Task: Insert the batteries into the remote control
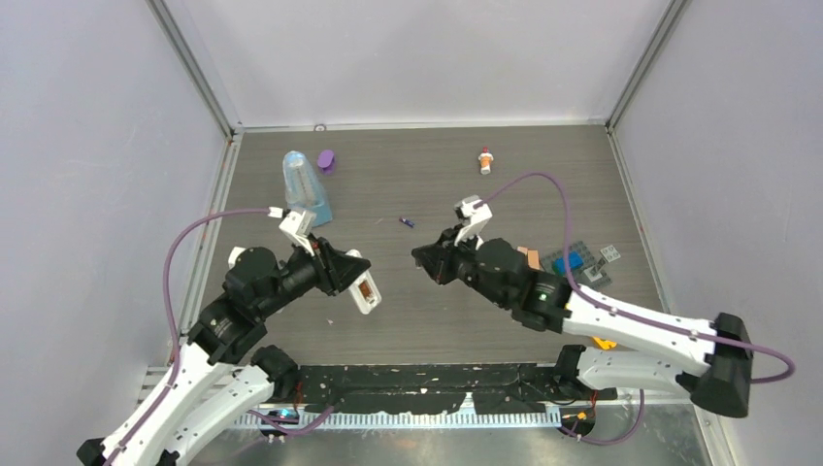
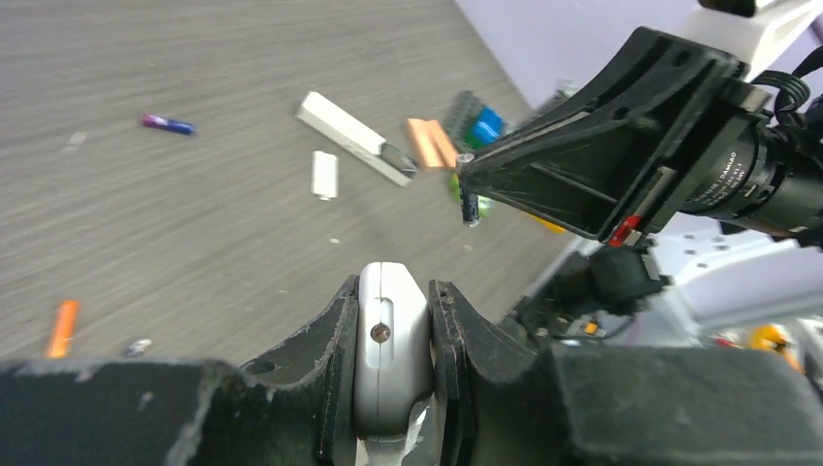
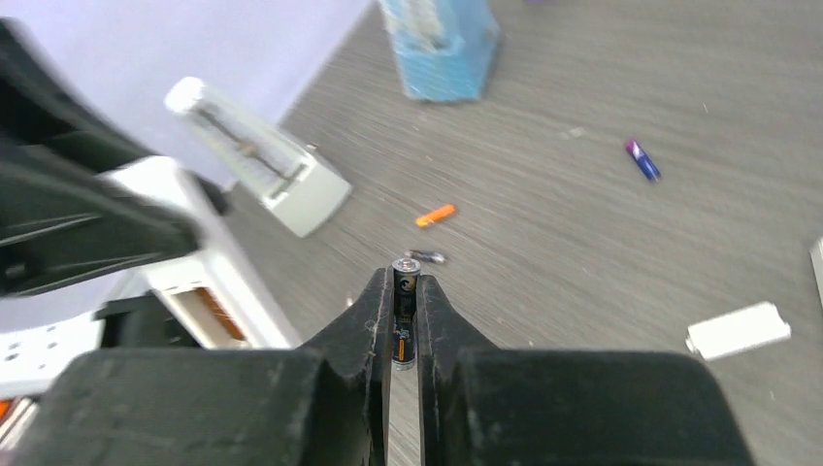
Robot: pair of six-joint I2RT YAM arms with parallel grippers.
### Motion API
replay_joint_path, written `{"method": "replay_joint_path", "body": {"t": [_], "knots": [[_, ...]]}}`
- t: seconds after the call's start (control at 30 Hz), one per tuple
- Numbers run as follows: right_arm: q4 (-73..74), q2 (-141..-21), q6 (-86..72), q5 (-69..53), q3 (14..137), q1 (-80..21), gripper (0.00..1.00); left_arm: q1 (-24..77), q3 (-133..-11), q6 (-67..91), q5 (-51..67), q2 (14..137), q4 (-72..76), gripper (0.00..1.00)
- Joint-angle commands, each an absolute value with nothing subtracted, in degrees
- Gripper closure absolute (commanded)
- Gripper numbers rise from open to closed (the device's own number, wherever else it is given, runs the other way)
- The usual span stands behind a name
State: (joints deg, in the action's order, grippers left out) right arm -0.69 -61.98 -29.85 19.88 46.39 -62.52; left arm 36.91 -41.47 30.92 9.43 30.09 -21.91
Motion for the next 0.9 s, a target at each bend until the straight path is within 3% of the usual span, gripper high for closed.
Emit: {"method": "replay_joint_path", "body": {"t": [0.0,0.23,0.6,0.87], "knots": [[-12.11,-53.85,-22.04,8.48,43.90,-62.88,0.95,37.05,-45.90,41.09,19.61,33.32,-12.99,1.00],[-17.36,-49.67,-20.68,-2.20,42.24,-64.44,0.94,36.92,-45.99,56.44,24.07,37.71,-9.67,1.00],[-20.75,-52.43,-14.88,5.75,41.53,-72.86,0.94,33.99,-42.09,67.85,26.66,38.98,-6.18,1.00],[-24.78,-55.31,-13.05,6.80,39.86,-73.39,0.93,30.37,-38.15,71.65,32.24,37.63,-2.51,1.00]]}}
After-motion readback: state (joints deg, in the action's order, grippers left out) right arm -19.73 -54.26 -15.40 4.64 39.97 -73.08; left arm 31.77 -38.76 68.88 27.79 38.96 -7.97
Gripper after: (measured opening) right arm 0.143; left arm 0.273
